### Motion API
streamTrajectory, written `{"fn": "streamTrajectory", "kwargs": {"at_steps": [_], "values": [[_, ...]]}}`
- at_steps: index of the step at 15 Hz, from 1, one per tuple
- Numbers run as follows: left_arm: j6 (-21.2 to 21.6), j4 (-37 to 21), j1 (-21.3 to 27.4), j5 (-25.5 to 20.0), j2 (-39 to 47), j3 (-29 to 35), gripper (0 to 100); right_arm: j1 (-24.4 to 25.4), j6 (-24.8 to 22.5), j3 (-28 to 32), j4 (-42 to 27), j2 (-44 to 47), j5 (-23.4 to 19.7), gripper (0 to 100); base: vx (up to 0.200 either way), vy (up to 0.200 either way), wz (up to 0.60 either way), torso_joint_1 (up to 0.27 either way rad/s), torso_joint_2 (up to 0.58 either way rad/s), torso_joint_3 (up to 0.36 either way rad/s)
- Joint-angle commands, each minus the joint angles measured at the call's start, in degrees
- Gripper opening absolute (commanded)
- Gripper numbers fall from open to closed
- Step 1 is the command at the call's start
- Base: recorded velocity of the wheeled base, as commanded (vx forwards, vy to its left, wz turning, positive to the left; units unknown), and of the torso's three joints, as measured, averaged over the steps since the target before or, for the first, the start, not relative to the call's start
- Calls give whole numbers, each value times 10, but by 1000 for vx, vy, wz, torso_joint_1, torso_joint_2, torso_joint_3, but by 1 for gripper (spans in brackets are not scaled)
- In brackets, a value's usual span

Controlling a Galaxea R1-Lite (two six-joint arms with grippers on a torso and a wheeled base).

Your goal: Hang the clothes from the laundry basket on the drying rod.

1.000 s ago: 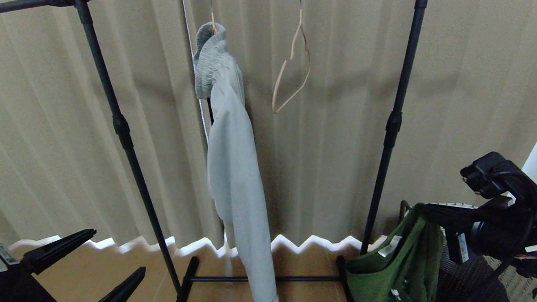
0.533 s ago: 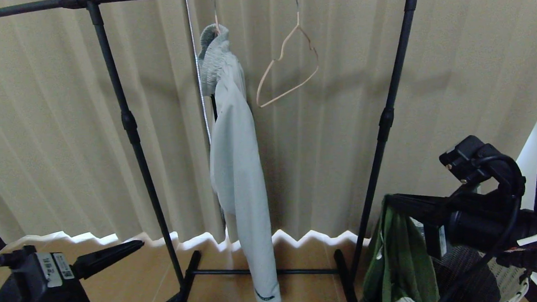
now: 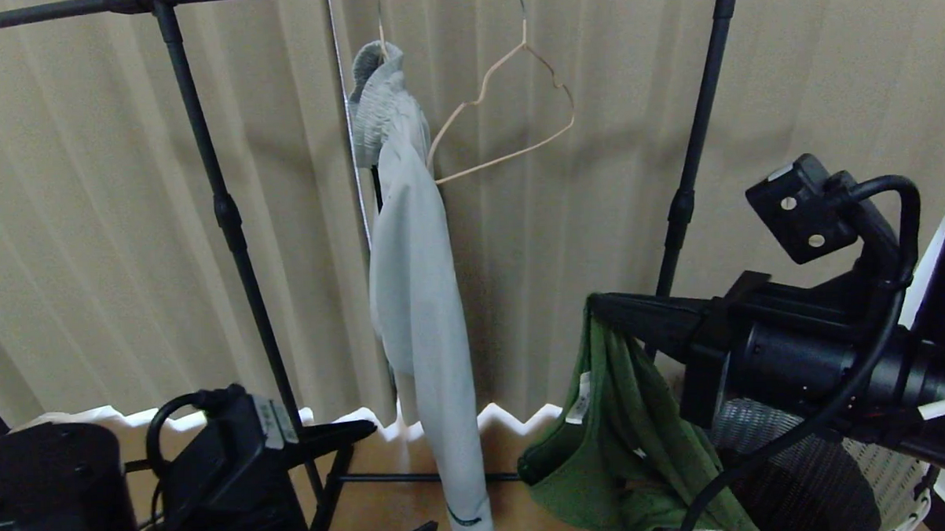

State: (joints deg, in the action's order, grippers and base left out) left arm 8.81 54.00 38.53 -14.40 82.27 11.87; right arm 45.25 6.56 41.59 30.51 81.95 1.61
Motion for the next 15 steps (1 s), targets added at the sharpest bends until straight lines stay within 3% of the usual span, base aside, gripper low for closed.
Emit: {"fn": "streamTrajectory", "kwargs": {"at_steps": [1, 3, 10, 12, 15], "values": [[-29, 0, 38, -2, 73, 58, 100, 19, 2, 7, 6, 20, 1, 0, 0, 0, 0, 0, 0, 0], [-30, 0, 40, -28, 118, 82, 100, 34, 3, 7, 7, 17, 0, 0, 0, 0, 0, 0, 0, 0], [-46, 2, 38, -32, 204, 143, 100, 65, 6, 7, 13, 7, -20, 0, 0, 0, 0, 0, 0, 0], [-64, 6, 40, -32, 221, 149, 100, 68, 6, 3, 48, 10, -26, 0, 0, 0, 0, 0, 0, 0], [-70, 49, 34, -31, 268, 157, 100, 69, 6, -1, 64, 6, -35, 0, 0, 0, 0, 0, 0, 0]]}}
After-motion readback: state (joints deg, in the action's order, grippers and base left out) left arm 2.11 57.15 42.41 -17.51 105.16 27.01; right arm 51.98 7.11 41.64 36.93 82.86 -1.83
